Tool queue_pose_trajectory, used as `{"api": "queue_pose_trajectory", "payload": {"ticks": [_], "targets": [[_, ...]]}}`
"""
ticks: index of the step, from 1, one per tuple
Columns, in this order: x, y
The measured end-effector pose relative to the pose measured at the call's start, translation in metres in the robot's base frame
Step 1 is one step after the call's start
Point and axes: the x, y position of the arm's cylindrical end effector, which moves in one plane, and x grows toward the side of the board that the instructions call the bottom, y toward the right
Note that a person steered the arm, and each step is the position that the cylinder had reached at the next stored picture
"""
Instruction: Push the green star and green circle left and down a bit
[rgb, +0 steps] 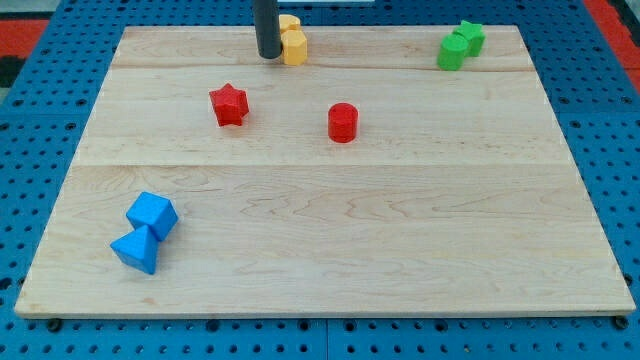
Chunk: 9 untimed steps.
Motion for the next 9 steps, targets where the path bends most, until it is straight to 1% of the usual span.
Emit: {"api": "queue_pose_trajectory", "payload": {"ticks": [1, 2, 4, 5, 6, 7, 8, 9], "targets": [[0.051, 0.006], [0.065, 0.086], [0.065, 0.282], [0.031, 0.335], [-0.004, 0.365], [-0.048, 0.332], [-0.030, 0.296], [0.008, 0.283]]}}
